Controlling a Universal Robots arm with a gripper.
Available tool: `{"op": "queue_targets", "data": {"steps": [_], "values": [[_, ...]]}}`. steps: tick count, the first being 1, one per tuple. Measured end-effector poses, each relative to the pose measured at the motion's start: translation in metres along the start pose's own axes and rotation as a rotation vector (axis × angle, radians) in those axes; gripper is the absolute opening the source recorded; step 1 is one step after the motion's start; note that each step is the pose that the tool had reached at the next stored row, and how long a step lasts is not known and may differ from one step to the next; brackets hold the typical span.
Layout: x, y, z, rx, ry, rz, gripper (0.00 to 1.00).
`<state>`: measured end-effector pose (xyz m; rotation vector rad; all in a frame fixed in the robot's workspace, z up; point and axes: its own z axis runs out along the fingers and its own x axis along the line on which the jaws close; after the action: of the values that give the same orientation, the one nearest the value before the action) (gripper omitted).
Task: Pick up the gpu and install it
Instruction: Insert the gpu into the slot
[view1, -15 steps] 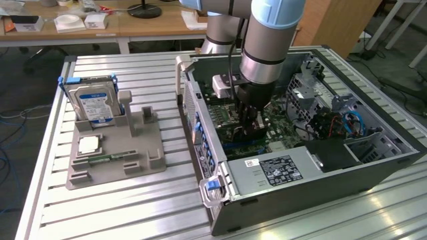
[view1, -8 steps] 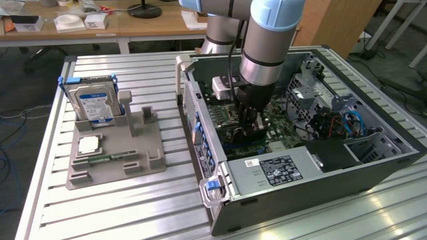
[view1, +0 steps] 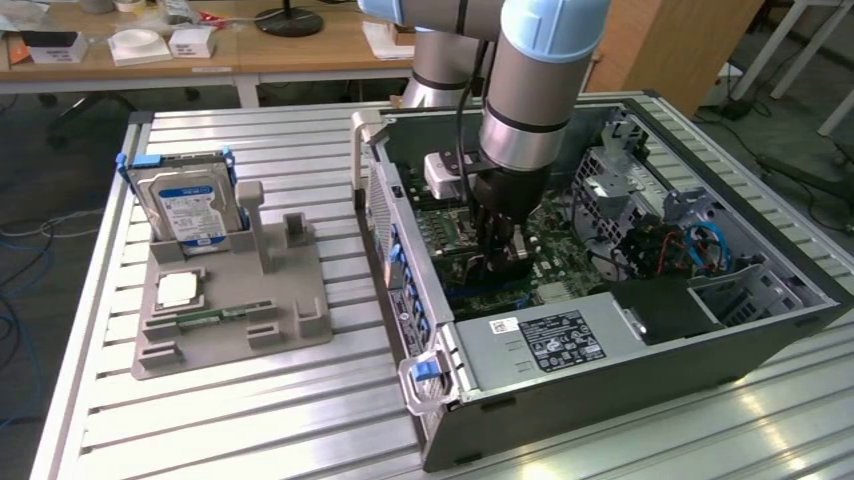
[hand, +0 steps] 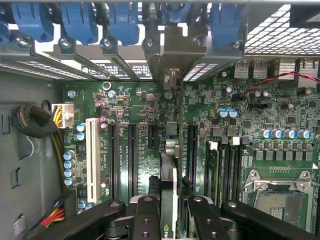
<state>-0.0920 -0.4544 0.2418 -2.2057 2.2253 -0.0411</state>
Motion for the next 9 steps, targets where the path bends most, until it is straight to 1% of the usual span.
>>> {"op": "queue_targets", "data": {"steps": [9], "values": [[-0.0003,0.0,-0.0015,-0.0001,0.0002,0.0,0.26]]}}
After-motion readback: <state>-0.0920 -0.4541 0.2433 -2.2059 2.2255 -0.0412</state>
